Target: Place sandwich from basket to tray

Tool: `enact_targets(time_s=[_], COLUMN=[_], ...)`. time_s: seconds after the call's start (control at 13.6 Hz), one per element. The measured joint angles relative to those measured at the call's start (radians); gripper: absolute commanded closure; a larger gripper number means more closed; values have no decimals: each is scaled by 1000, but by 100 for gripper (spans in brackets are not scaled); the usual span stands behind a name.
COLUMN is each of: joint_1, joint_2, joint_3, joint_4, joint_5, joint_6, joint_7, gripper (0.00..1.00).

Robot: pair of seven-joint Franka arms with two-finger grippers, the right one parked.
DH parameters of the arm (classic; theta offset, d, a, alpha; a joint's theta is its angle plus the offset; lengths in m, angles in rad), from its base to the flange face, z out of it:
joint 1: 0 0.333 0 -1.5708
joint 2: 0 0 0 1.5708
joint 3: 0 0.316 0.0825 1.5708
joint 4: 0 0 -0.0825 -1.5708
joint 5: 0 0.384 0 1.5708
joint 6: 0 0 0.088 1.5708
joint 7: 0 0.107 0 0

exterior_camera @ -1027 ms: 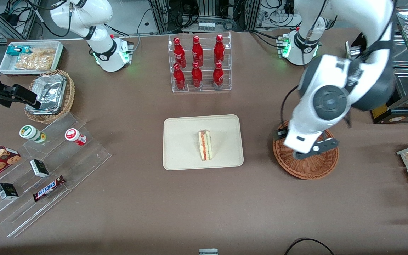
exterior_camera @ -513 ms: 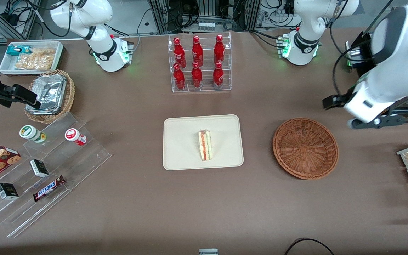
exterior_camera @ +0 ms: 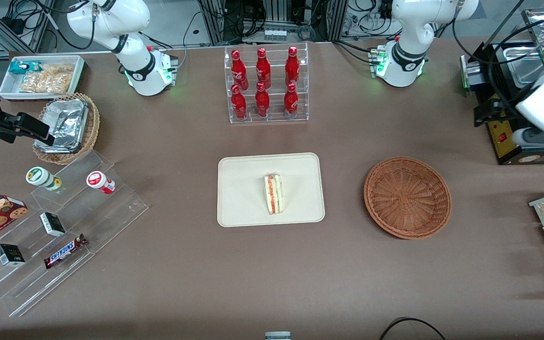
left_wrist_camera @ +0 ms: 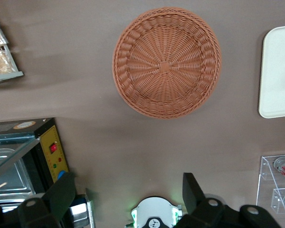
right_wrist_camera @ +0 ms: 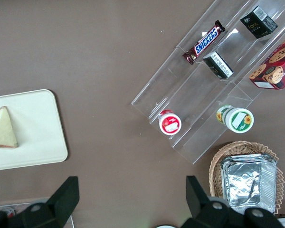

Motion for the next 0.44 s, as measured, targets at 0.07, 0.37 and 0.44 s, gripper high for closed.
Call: enact_targets(time_s=[0.07, 0.37, 0.44], joint_1=[3, 5, 10], joint_2=[-3, -3, -3], joint_3=[5, 2, 3], joint_4=[0, -3, -6], joint_5=[-9, -64, -78], joint_6=[15, 64, 70], joint_7=[5, -14, -20], gripper=[0, 0, 0])
